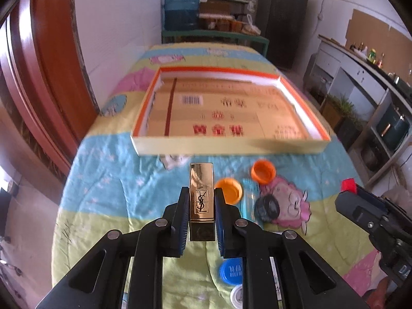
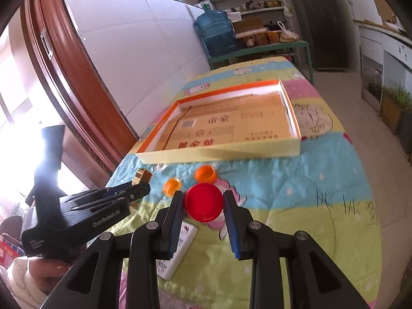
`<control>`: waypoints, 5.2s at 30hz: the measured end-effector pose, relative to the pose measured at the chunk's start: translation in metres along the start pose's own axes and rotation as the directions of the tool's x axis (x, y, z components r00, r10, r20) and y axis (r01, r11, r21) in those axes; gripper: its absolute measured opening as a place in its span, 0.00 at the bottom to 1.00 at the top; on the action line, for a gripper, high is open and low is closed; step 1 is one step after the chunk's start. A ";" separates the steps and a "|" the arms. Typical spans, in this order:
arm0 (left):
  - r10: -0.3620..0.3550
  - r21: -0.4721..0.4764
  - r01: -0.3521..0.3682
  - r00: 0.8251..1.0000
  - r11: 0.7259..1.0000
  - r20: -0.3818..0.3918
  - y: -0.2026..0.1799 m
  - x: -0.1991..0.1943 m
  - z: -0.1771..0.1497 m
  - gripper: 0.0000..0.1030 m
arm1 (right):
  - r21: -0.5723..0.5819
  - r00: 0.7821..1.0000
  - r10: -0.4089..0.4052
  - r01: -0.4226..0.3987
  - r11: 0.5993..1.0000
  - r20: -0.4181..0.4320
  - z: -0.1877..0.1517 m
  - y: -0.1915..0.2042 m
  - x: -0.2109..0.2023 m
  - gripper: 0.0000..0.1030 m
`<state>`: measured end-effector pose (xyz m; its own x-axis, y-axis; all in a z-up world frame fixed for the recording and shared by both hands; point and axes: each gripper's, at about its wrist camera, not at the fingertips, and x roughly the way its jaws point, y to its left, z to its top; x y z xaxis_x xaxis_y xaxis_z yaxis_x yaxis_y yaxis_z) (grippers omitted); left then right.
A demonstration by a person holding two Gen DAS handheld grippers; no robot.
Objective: Organize rigid objects
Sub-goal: 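Lift the gold lipstick and red cap and carry both toward the box, then lower the lipstick into the box with the left tool while the right tool releases the red cap there, then withdraw both tools from the box back toward the remaining items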
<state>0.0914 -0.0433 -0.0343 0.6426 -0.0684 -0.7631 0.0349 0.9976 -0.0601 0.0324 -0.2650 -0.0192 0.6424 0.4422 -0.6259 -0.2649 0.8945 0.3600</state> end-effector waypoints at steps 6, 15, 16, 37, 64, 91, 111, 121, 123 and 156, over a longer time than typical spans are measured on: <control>0.004 -0.011 -0.004 0.999 1.000 0.054 0.008 -0.009 0.027 0.18 | -0.054 0.999 -0.022 0.024 0.998 0.031 0.025 0.008 0.006 0.30; 0.003 0.001 -0.003 0.996 1.000 0.087 0.010 0.002 0.075 0.18 | -0.110 0.996 -0.070 0.076 0.991 0.058 0.070 0.012 0.028 0.30; 0.000 0.000 0.000 0.996 1.000 0.087 0.010 0.004 0.077 0.18 | -0.113 0.995 -0.075 0.081 0.990 0.062 0.075 0.011 0.030 0.30; -0.049 -0.013 0.049 0.998 0.999 0.032 0.011 0.092 0.155 0.18 | -0.120 0.991 -0.130 0.133 0.984 0.033 0.162 -0.025 0.108 0.30; -0.144 0.001 0.146 0.974 0.989 -0.173 0.007 0.195 0.174 0.44 | -0.169 0.938 -0.255 0.219 0.961 -0.234 0.162 -0.057 0.219 0.31; -0.058 0.017 0.057 0.997 0.998 0.045 0.007 0.087 0.138 0.64 | -0.090 0.960 -0.267 0.259 0.962 -0.089 0.143 -0.033 0.137 0.41; -0.052 0.028 0.049 0.993 0.998 0.111 0.009 0.005 0.093 0.64 | -0.093 0.964 -0.264 0.261 0.961 -0.023 0.108 0.013 0.070 0.41; -0.079 0.024 0.077 0.990 0.997 0.121 0.014 -0.025 0.066 0.64 | -0.110 0.963 -0.268 0.267 0.957 0.004 0.085 0.032 0.036 0.41; -0.081 0.025 0.078 0.989 0.997 0.120 0.014 -0.029 0.061 0.64 | -0.112 0.964 -0.265 0.263 0.958 0.002 0.080 0.035 0.031 0.41; -0.130 0.020 0.129 0.981 0.991 0.141 0.031 -0.071 -0.021 0.64 | -0.242 0.985 -0.129 0.097 0.965 -0.119 -0.022 0.054 -0.005 0.41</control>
<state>0.0306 -0.0081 0.0042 0.7341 -0.1955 -0.6503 0.1328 0.9805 -0.1448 -0.0008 -0.2173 -0.0118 0.5810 0.3280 -0.7449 -0.3678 0.9222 0.1192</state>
